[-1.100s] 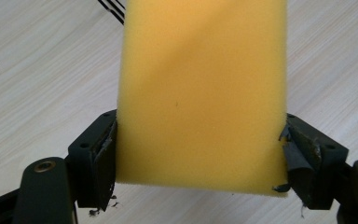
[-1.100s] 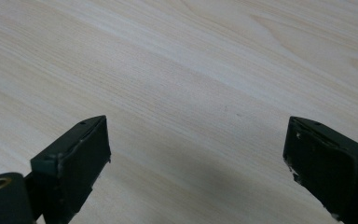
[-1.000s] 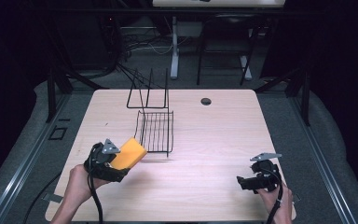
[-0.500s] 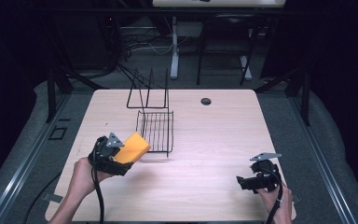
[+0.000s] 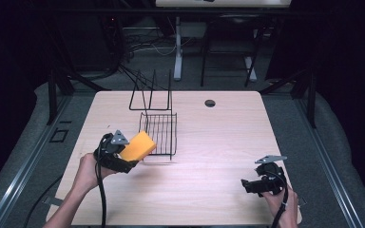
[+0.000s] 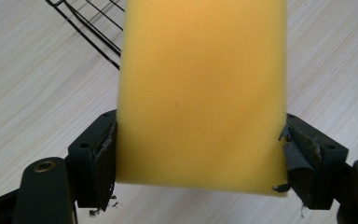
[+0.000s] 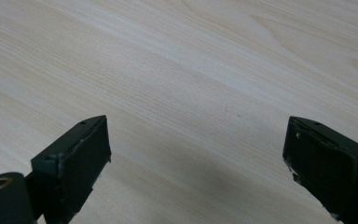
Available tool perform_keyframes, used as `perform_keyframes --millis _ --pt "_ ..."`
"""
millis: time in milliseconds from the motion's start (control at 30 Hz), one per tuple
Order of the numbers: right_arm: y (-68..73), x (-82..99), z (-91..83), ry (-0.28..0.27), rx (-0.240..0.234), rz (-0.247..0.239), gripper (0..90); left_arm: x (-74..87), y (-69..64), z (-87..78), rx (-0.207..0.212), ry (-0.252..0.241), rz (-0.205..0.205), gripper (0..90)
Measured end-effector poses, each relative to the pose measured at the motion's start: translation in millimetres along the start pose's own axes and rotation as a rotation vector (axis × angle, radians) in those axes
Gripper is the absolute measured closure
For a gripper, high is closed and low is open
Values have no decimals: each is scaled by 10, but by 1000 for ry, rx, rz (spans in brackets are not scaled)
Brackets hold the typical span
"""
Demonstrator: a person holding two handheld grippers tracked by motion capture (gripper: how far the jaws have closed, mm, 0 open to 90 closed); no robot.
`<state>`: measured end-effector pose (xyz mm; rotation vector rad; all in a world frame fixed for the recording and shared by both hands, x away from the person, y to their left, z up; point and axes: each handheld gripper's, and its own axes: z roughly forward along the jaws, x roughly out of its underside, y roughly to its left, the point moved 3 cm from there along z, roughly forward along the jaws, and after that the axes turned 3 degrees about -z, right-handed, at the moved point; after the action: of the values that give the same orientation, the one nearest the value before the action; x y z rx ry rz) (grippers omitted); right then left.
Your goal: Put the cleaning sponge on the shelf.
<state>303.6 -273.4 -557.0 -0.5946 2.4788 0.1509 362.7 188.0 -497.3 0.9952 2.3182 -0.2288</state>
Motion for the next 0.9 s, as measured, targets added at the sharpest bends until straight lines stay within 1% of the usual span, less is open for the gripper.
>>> perform_keyframes --millis 33,100,133,167,233,267,300,367,467,500,567,667,800,833,900 --pt "-4 0 -3 -4 2 3 71 -19 25 24 8 -5 18 227" --pt "-7 0 -4 -4 0 3 71 -32 45 43 12 -4 17 227" --pt "-9 1 -2 -6 2 7 72 -51 70 59 19 -13 32 227" --pt "-8 1 -3 -4 -1 4 72 -61 81 70 29 -15 28 228" --pt "-7 1 -5 -4 -1 2 72 -69 94 78 24 -13 30 228" --pt "-7 -1 -5 -4 -1 3 72 -87 111 92 30 -18 46 228" --pt "-7 -1 -5 -4 -1 3 72 -87 111 92 30 -18 46 228" --pt "-9 0 -2 -6 1 5 72 -101 125 113 24 -16 67 228" --pt "-4 2 5 0 1 4 72 -116 141 163 34 -8 86 229" --pt "-4 2 5 0 1 4 72 -116 141 163 34 -8 86 228" --pt "-2 0 4 3 -2 -1 72 -127 148 186 33 -5 99 229" --pt "0 0 8 3 -2 -3 72 -146 155 220 35 2 132 229" --pt "1 -2 11 0 0 -1 73 -174 163 233 51 -1 151 230" --pt "-1 -3 10 2 -2 -2 73 -191 167 236 51 -2 162 230" --pt "-5 -3 12 2 -3 -2 73 -221 175 234 52 -2 168 230"
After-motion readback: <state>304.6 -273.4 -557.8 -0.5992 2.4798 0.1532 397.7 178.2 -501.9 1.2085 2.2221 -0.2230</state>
